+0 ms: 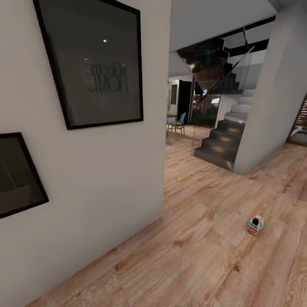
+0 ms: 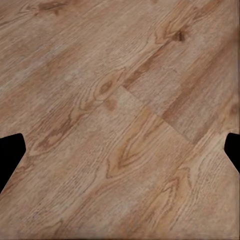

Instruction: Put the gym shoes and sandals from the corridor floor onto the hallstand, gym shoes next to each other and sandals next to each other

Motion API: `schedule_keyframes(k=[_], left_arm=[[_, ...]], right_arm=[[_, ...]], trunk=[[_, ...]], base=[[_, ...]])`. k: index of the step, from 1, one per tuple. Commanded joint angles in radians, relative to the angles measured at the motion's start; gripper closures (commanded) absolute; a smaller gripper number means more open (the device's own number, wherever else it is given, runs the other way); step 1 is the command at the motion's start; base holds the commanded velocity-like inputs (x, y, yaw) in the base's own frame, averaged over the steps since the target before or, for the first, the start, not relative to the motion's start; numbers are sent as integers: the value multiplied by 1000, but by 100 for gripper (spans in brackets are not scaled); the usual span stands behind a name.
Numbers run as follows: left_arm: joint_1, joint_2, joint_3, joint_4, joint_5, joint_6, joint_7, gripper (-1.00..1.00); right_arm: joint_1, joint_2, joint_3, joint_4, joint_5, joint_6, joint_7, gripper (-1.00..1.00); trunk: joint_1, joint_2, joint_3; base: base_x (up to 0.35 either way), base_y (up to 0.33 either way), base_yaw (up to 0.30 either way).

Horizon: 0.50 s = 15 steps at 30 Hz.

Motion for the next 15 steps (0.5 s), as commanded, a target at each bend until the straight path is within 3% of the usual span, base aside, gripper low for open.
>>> schedule_keyframes(k=[1,8,15], left_arm=[[0,0,1,0,1,-3,1,-100],[0,0,1,0,0,-3,1,-100],[-1,0,0,0,0,-3,1,-100]], right_arm=[[-1,0,-2,1,0,-3,1,-100],[-1,0,-2,2,0,-3,1,-100],[-1,0,-2,1,0,-3,0,-100]], trunk=[[4,-8,-5],[31,-57,-33],[58,-106,-56]], base=[[0,0,-282],[0,0,-279],[0,0,-68]])
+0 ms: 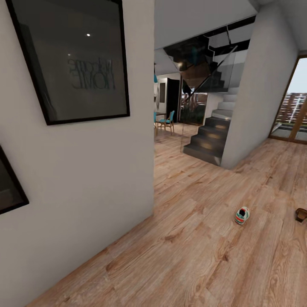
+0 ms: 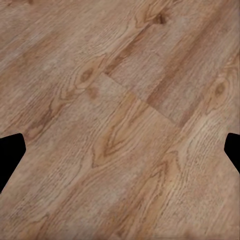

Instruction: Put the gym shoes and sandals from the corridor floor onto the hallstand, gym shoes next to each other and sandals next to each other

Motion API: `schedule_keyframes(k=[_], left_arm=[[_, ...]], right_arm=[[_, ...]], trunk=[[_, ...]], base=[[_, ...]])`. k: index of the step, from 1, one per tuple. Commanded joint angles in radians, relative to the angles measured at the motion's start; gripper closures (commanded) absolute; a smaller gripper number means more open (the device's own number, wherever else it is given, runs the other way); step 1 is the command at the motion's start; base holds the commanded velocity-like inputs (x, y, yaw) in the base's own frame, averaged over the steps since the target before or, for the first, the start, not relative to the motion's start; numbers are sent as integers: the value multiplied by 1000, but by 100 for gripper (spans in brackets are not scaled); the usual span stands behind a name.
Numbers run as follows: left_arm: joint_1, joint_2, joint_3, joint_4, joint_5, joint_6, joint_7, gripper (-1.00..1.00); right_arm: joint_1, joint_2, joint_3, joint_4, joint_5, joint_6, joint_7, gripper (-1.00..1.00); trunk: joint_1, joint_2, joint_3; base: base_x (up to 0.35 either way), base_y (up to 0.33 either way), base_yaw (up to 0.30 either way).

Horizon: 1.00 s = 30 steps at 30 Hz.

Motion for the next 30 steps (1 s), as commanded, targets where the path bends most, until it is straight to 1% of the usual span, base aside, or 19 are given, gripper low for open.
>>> schedule_keyframes(k=[1,7,10,18,30], left_arm=[[-1,0,1,1,1,-3,1,-100],[-1,0,1,1,1,-3,1,-100],[-1,-1,1,1,1,-3,1,-100],[-1,0,1,1,1,-3,1,-100],[-1,0,1,1,1,-3,1,-100]], right_arm=[[-1,0,-2,1,0,-3,1,-100],[-1,0,-2,2,0,-3,1,-100],[-1,0,-2,2,0,-3,1,-100],[-1,0,-2,2,0,-3,1,-100],[-1,0,-2,4,0,-3,1,-100]], trunk=[[4,-8,-4],[27,-50,-23],[38,-71,-34],[69,-127,-66],[115,-211,-112]], base=[[0,0,-21],[0,0,-12],[0,0,-151],[0,0,-221],[0,0,-263]])
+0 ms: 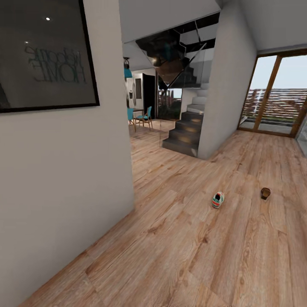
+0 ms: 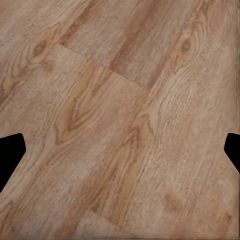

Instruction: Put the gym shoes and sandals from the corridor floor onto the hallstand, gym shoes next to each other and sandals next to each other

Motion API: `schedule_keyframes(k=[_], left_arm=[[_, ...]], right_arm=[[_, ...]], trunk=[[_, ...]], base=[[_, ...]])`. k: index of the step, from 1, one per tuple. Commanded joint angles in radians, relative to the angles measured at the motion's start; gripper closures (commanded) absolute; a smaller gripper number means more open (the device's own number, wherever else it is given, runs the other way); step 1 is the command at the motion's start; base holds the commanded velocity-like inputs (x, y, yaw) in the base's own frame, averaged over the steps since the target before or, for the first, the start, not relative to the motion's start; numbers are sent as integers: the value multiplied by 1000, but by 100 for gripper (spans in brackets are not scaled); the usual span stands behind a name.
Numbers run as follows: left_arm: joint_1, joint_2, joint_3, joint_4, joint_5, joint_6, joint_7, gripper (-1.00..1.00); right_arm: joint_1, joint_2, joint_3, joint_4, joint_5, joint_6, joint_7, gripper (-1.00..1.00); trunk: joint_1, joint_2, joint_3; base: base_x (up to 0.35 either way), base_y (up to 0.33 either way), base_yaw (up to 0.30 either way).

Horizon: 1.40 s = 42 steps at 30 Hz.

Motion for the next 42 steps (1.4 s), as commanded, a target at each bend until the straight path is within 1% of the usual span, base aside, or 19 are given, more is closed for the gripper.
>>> schedule_keyframes(k=[1,42], left_arm=[[0,0,1,0,1,-3,1,-100],[0,-1,1,1,0,-3,1,-100]], right_arm=[[-1,0,-2,1,0,-3,1,-100],[-1,1,0,5,1,-3,2,-100]], trunk=[[4,-8,-4],[161,-295,-134]], base=[[0,0,-285],[0,0,-299]])
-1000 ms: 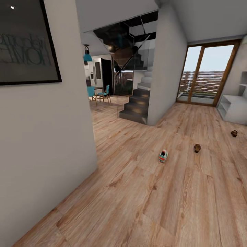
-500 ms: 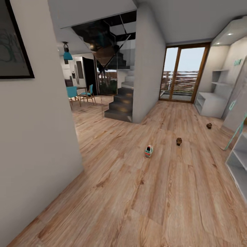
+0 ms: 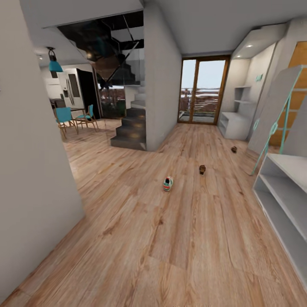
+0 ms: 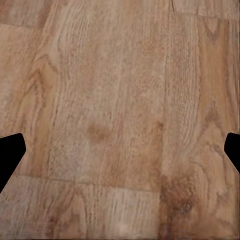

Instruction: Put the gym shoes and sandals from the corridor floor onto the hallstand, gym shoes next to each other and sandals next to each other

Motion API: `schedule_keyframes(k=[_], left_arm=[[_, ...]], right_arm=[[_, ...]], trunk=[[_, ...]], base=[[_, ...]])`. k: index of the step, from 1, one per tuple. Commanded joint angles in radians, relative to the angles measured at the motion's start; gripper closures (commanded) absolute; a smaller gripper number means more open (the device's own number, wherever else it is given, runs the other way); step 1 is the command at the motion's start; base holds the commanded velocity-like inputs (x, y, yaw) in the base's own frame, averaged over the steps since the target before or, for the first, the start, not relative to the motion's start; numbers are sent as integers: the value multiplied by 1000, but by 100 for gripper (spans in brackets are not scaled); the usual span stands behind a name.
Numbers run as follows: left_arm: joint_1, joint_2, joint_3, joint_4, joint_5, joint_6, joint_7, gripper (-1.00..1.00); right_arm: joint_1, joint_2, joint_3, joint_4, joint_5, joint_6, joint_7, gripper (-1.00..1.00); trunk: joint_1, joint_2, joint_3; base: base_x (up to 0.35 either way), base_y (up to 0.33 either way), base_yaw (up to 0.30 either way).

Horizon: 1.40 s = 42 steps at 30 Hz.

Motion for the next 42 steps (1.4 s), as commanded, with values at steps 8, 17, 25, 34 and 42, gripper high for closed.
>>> schedule_keyframes(k=[8,17,25,34,42], left_arm=[[0,0,1,1,1,-3,1,-100],[0,0,1,0,1,-3,1,-100],[0,-1,1,0,-4,-4,1,-100],[0,1,3,0,0,-2,2,-100],[-1,1,2,0,-1,-2,2,-100]], right_arm=[[-1,1,-2,2,0,-3,1,-100],[-1,1,-2,2,0,-3,1,-100],[-1,1,-2,1,1,-3,1,-100],[-1,1,-3,-3,1,-4,-1,-100],[-1,-4,-1,-5,2,-5,0,-100]], trunk=[[31,-57,-26],[42,-78,-35],[42,-78,-35],[42,-78,-36],[42,-78,-36]], base=[[0,0,-300],[0,0,-300],[0,0,-300],[148,0,-201],[325,0,-21]])
